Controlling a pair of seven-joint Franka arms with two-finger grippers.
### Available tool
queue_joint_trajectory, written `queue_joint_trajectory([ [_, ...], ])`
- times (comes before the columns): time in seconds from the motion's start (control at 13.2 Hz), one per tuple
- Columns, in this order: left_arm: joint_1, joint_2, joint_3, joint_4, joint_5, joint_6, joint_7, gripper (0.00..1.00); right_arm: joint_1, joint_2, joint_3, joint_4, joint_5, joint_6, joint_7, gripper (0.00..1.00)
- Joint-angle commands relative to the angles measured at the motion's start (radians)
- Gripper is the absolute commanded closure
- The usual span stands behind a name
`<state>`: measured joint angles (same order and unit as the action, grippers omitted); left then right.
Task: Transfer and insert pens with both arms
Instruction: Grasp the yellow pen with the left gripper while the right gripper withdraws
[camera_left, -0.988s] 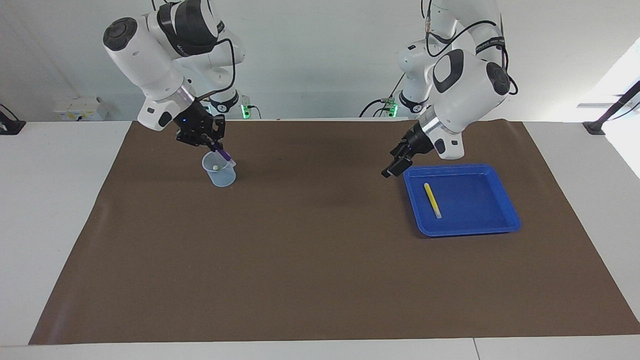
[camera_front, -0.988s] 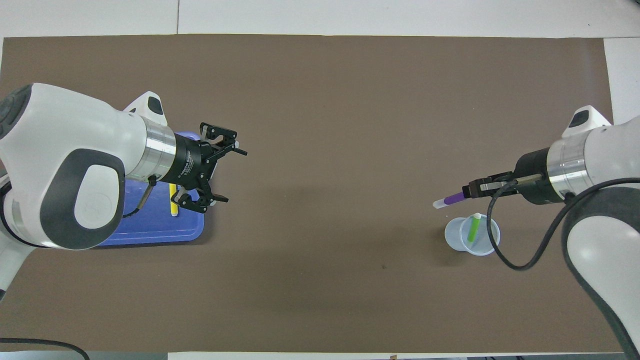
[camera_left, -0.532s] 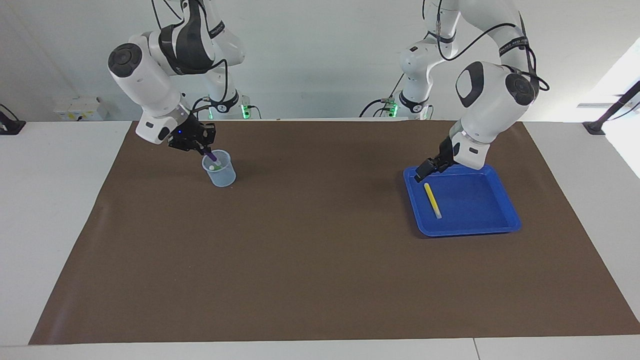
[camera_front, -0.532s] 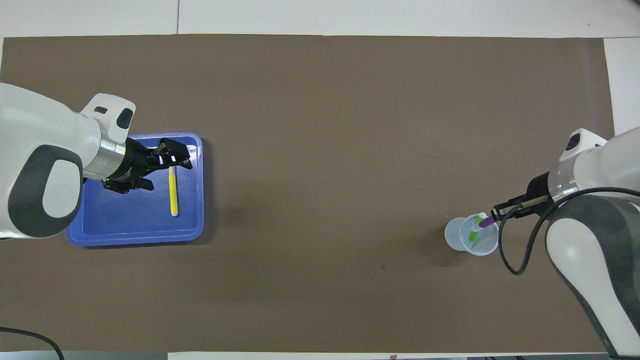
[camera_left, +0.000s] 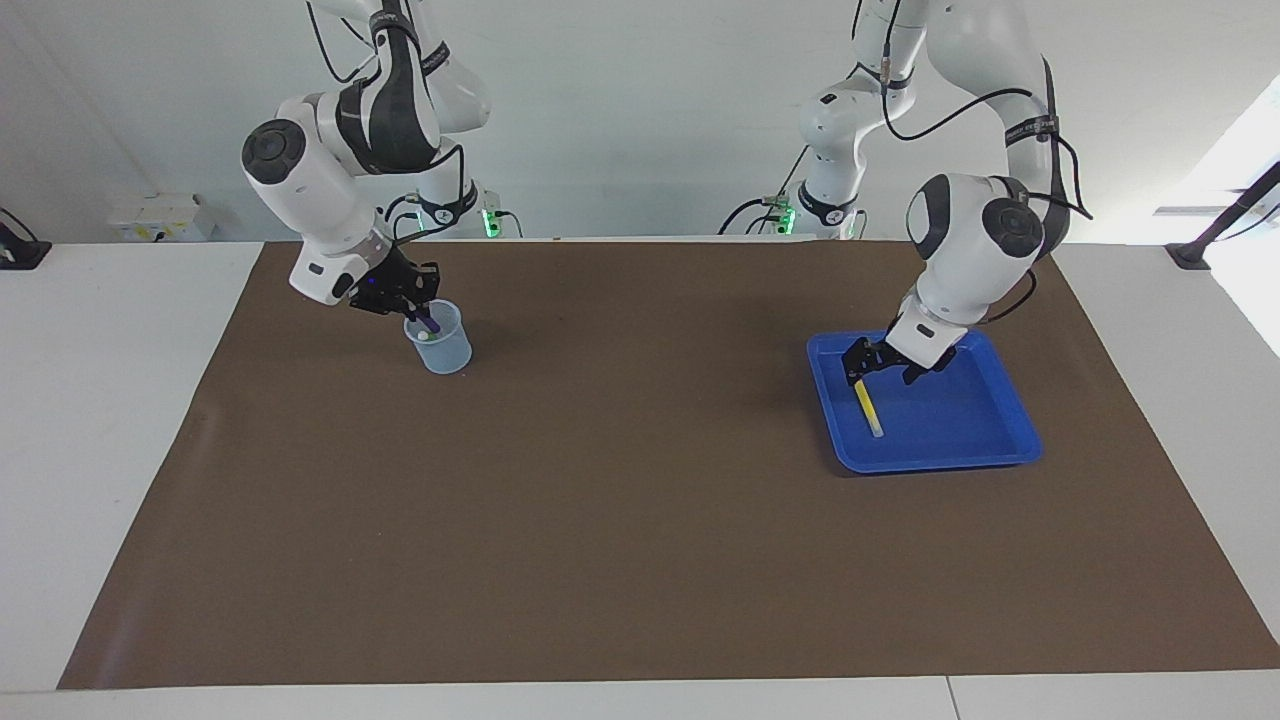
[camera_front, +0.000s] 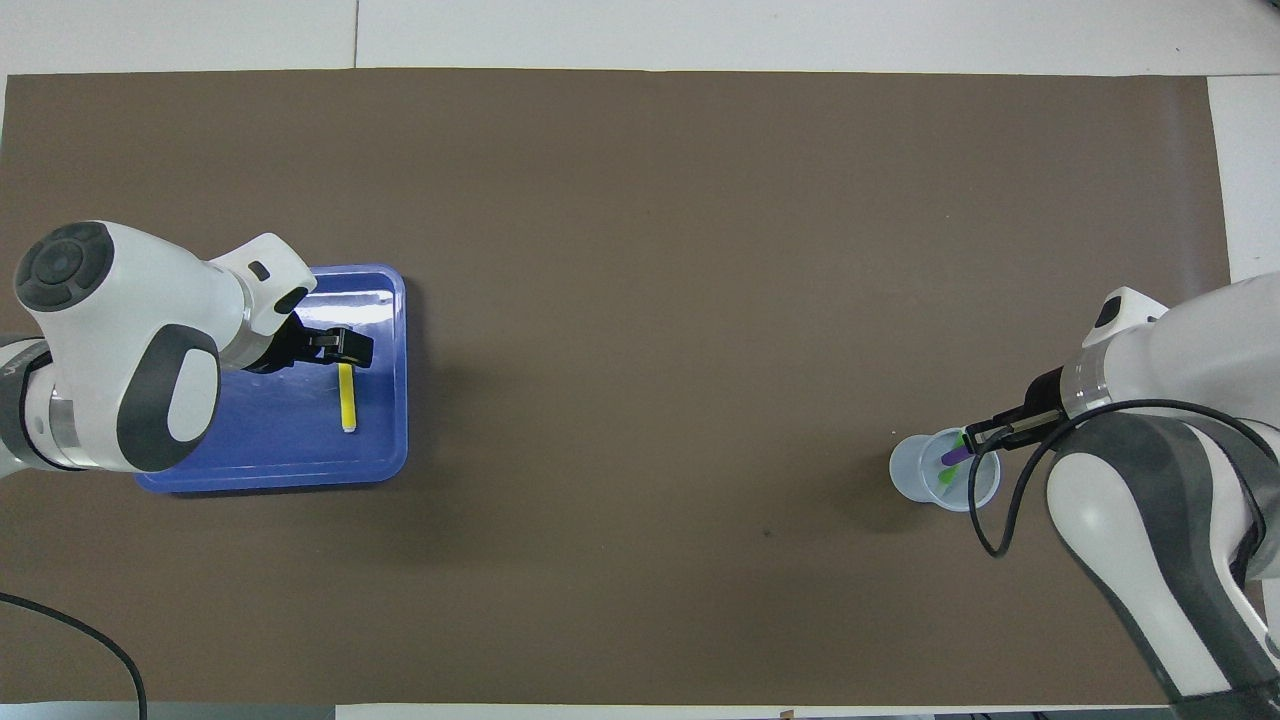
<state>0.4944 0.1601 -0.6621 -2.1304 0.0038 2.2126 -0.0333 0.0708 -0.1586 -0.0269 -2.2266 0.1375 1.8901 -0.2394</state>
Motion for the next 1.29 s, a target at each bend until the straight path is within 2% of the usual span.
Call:
queue_joint_trajectory([
  [0.0, 0.015, 0.035, -0.005, -0.026, 0.053, 0.058, 0.049, 0.0, -0.014, -0.012, 0.012, 0.002, 0.002, 0.015, -0.009, 0.0],
  [0.23, 0.013, 0.058, -0.005, -0.036, 0.07, 0.07, 0.047, 0.15, -0.014, 0.002, 0.01, 0.125, 0.121, -0.051, -0.001, 0.0],
  [0.38, 0.013, 0.058, -0.005, -0.043, 0.07, 0.072, 0.046, 0.24, -0.013, 0.004, 0.01, 0.175, 0.206, -0.08, 0.067, 0.0],
  [0.76, 0.013, 0.056, -0.005, -0.063, 0.073, 0.081, 0.041, 0.35, 0.003, 0.001, 0.019, 0.18, 0.439, -0.057, 0.253, 0.0],
  [0.84, 0.013, 0.056, -0.005, -0.065, 0.073, 0.082, 0.039, 0.42, 0.003, -0.001, 0.025, 0.18, 0.52, -0.042, 0.265, 0.0],
  [1.06, 0.013, 0.056, -0.005, -0.066, 0.073, 0.082, 0.038, 0.52, 0.003, -0.004, 0.048, 0.173, 0.649, 0.001, 0.317, 0.0],
  [1.22, 0.015, 0.056, -0.005, -0.066, 0.073, 0.082, 0.038, 0.64, 0.053, -0.006, 0.056, 0.168, 0.692, 0.05, 0.415, 0.0],
])
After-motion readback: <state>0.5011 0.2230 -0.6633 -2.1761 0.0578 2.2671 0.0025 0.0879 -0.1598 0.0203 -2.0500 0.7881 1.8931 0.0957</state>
